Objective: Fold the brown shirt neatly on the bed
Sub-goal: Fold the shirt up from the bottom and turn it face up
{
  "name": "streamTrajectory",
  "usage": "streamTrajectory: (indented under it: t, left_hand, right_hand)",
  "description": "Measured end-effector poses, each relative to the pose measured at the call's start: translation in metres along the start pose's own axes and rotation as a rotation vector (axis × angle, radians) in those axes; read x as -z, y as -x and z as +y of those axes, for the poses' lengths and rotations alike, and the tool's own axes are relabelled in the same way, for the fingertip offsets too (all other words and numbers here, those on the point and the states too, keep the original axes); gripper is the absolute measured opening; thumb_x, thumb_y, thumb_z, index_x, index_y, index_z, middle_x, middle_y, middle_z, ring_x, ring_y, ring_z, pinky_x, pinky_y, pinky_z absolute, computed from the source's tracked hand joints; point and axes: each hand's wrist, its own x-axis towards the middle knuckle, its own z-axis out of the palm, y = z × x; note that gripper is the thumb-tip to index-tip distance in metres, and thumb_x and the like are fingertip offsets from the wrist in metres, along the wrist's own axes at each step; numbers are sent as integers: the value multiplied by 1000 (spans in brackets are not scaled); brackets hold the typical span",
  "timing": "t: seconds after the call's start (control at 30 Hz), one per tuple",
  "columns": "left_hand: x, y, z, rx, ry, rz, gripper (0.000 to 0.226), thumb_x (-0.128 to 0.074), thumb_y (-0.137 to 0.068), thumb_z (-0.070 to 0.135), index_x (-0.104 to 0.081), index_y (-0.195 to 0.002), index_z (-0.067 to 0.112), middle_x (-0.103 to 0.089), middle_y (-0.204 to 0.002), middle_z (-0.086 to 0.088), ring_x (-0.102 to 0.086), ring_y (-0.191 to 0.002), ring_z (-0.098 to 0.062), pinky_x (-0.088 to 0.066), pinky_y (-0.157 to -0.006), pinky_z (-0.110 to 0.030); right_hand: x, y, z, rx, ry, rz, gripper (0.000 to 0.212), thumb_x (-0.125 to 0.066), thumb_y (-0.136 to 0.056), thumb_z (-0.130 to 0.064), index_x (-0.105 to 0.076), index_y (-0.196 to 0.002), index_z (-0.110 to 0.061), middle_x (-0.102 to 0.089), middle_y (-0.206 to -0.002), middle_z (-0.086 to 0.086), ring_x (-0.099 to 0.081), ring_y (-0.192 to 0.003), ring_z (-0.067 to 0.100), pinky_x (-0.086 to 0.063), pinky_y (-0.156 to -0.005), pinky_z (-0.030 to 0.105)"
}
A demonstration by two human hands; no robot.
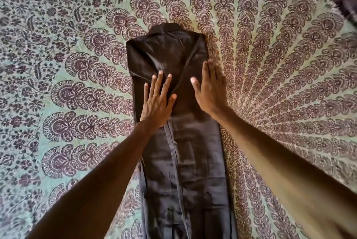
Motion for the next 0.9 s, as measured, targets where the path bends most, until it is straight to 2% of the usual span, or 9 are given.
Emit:
streamTrajectory:
  t: [0.07, 0.13, 0.3, 0.43, 0.53, 0.63, 0.73, 0.8, 0.9]
  left_hand:
    - [7, 34, 4, 13, 22, 62, 59, -39, -100, 40, -17, -153, 27, -11, -162, -1, -8, -150, -20, -8, -121, -42]
    - [7, 83, 7, -13, 3, 53, 57, -41, -100, 37, -21, -152, 26, -13, -161, -1, -8, -150, -18, -10, -121, -43]
    - [-4, 194, 15, -205, -72, -167, 57, -43, -97, 36, -26, -151, 27, -14, -161, -1, -10, -149, -23, -16, -119, -48]
    - [-12, 262, 26, -342, -91, -278, 53, -41, -98, 33, -29, -150, 26, -16, -161, -2, -11, -149, -23, -16, -119, -47]
    - [-17, 306, 30, -425, -122, -360, 58, -49, -93, 26, -32, -149, 22, -23, -159, -2, -17, -148, -23, -25, -116, -47]
    - [-18, 348, 26, -532, -181, -441, 78, -60, -76, 13, -32, -148, 18, -28, -157, -2, -26, -145, -24, -28, -116, -46]
    - [-9, 379, 15, -635, -212, -469, 80, -50, -66, 3, -40, -145, 14, -39, -152, -6, -37, -140, -26, -32, -113, -47]
    - [-4, 394, 4, -707, -209, -445, 71, -42, -68, 2, -51, -137, 12, -51, -142, -9, -49, -131, -28, -36, -110, -47]
    - [-2, 410, -20, -777, -247, -419, 62, -37, -73, 1, -60, -129, 15, -61, -129, -9, -59, -118, -28, -41, -106, -46]
  right_hand:
    - [-6, 57, 2, 29, 10, -26, 66, -37, -99, -47, -23, -153, -11, -17, -161, 11, -15, -149, 31, -21, -116, 51]
    - [-10, 111, 6, 92, 58, -90, 66, -39, -98, -46, -19, -154, -17, -9, -163, 7, -8, -150, 28, -18, -117, 51]
    - [-19, 214, 21, 182, 195, -265, 67, -34, -98, -54, -12, -155, -27, 6, -164, 6, -1, -151, 29, -17, -117, 55]
    - [-20, 280, 30, 166, 207, -333, 66, -33, -99, -52, -12, -155, -25, 5, -164, 6, 2, -151, 28, -17, -116, 57]
    - [-19, 330, 40, 193, 245, -374, 65, -34, -100, -48, -12, -155, -22, 0, -164, 5, -2, -151, 27, -21, -117, 53]
    - [-17, 383, 55, 253, 279, -370, 65, -48, -97, -38, -23, -154, -18, -9, -163, 9, -11, -150, 29, -23, -117, 52]
    - [-12, 422, 76, 369, 330, -385, 73, -61, -85, -18, -31, -151, -16, -18, -161, 11, -20, -147, 31, -25, -116, 53]
    - [-5, 437, 89, 481, 351, -396, 77, -54, -77, -3, -32, -151, -15, -21, -160, 12, -23, -146, 32, -25, -117, 52]
    - [6, 447, 107, 616, 365, -394, 70, -31, -83, 7, -34, -150, -13, -28, -158, 12, -27, -145, 32, -32, -113, 52]
